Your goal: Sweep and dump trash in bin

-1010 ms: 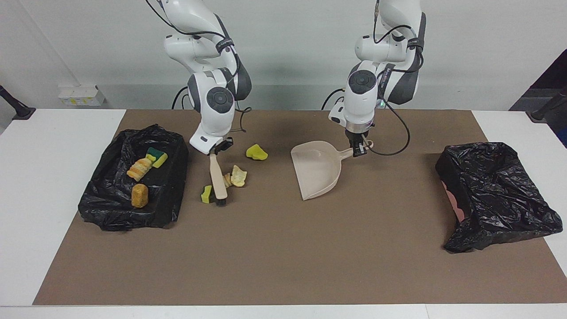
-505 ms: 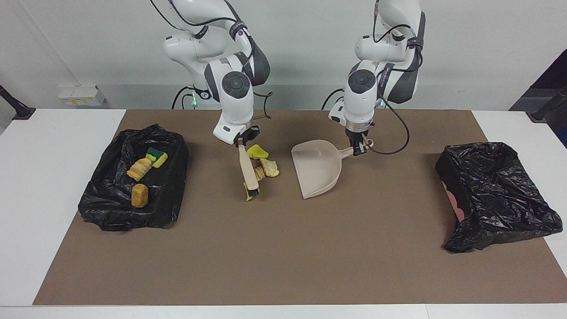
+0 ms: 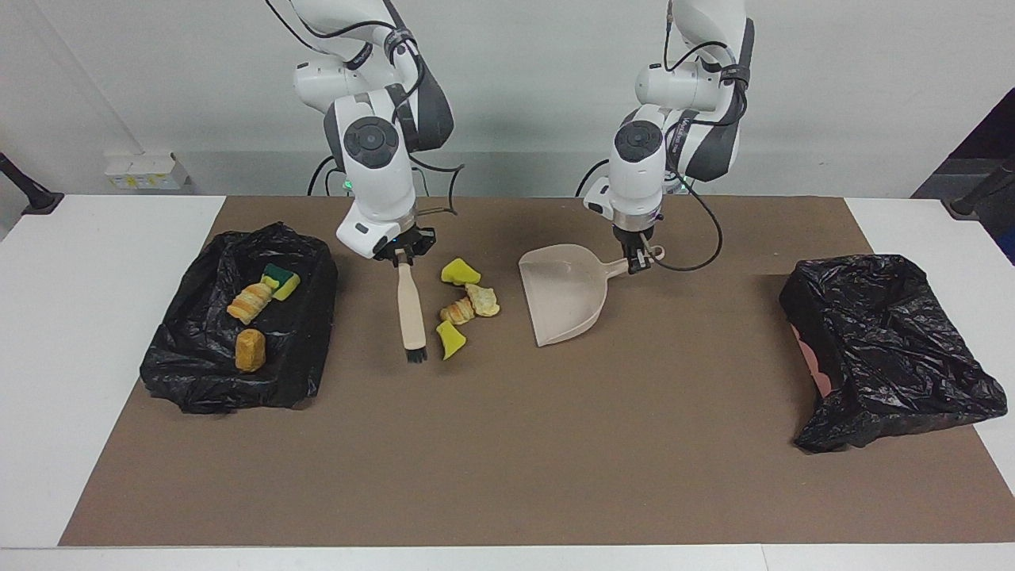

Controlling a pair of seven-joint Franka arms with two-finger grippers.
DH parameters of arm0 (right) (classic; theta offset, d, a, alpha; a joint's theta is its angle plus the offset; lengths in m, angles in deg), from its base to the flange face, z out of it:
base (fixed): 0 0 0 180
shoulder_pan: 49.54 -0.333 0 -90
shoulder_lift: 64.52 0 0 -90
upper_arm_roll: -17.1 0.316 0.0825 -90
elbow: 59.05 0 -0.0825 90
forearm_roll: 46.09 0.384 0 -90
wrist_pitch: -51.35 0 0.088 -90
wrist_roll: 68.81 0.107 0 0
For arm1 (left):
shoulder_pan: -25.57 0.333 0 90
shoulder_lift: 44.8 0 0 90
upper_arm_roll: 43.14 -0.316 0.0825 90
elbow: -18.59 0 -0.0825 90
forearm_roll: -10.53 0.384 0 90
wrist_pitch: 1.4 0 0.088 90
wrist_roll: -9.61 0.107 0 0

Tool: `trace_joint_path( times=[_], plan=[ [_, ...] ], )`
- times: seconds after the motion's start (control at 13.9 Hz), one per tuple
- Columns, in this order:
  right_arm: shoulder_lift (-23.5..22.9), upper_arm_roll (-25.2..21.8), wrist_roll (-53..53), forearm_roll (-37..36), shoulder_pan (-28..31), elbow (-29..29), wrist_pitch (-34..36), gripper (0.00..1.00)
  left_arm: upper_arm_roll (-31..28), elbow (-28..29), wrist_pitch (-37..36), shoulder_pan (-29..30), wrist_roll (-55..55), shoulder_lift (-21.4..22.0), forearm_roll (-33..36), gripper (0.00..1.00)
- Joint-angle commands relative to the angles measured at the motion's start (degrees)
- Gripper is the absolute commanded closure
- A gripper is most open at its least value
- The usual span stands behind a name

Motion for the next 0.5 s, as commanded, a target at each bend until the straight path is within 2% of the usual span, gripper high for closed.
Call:
trace_joint_path(
  times=[0.0,0.29,0.43],
  plan=[
    [0.8,0.4,-1.1,1.6,-0.2,5.9,-5.6,1.00,-0.2,2.4,1.5,-1.6,0.3,1.8,0.7,1.00],
    [-1.4,0.6,0.1,2.6,-4.6,7.0,-6.4,1.00,-0.3,2.5,1.5,-1.3,0.2,1.8,0.5,1.00],
    [-1.8,0.6,-0.1,8.5,-7.6,7.0,-9.2,1.00,-0.3,3.1,1.6,-1.3,0.5,2.0,0.4,1.00]
  ],
)
